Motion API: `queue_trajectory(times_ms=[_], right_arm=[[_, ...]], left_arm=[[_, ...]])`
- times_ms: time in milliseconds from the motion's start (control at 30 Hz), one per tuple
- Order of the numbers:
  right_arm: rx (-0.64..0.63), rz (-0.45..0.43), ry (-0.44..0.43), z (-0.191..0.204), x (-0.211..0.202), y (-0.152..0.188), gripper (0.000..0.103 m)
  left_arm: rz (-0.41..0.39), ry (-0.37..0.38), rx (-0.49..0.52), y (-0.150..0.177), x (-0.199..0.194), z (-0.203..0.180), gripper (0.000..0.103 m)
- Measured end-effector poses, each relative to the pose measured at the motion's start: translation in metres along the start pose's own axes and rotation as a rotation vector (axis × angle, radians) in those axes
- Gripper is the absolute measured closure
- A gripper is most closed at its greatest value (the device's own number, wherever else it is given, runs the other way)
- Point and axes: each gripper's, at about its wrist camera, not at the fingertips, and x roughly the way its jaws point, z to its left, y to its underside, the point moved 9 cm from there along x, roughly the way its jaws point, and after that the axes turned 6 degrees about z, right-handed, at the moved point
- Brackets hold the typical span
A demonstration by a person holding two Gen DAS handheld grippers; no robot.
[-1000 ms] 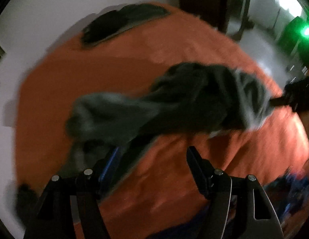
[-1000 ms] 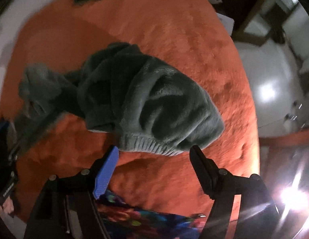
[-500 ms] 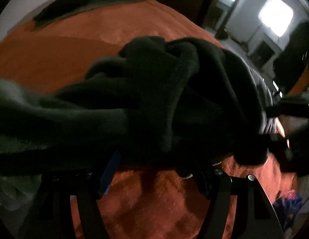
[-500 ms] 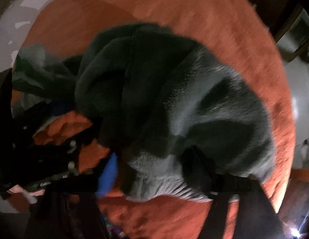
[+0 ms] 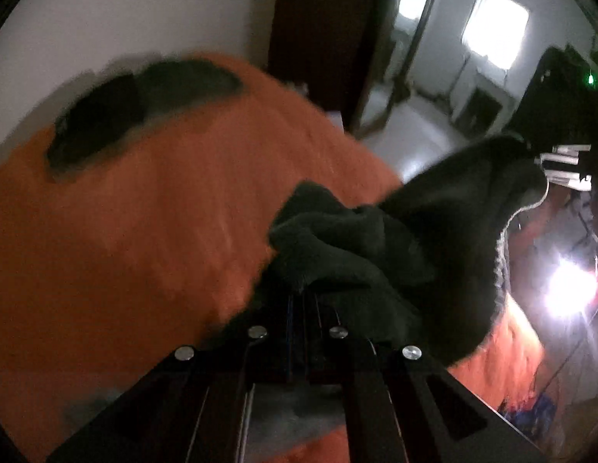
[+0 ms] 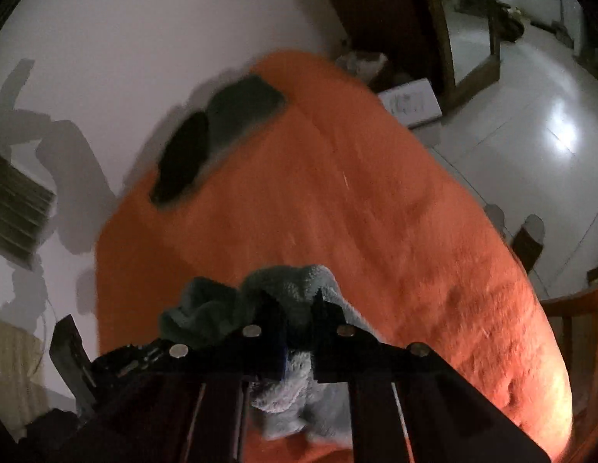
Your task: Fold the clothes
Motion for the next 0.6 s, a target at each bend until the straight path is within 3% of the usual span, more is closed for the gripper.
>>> queue_trajectory(times_ms=[133, 233, 333, 467, 600], right_arm=[[-0.058, -0.019, -0.031, 0.030, 0.002, -0.023, 0.096], [-0.075, 0.000, -0.052, 0.052, 0.030, -0.031, 0.096], [-0.041, 0.068, -0.092, 0.070, 0.072, -0.019, 0.096], [-0.081, 0.092, -0.132, 0.088, 0.109, -0.003, 0.096], [-0.107, 0.063, -0.199, 0.097, 0.114, 0.010, 0.096]], left_arm=[[-0.108, 0.008, -0.059, -0.035, -0.041, 0.030, 0.099], [-0.201, -0.007, -0.166, -0.024, -0.059, 0.083, 0.099], [-0.240, 0.003, -0.338, 0.008, -0.057, 0.141, 0.099], [-0.218, 0.041, -0.405, 0.044, -0.029, 0.170, 0.099], [-0.098, 0.202, -0.458, 0.085, -0.006, 0.143, 0.098]])
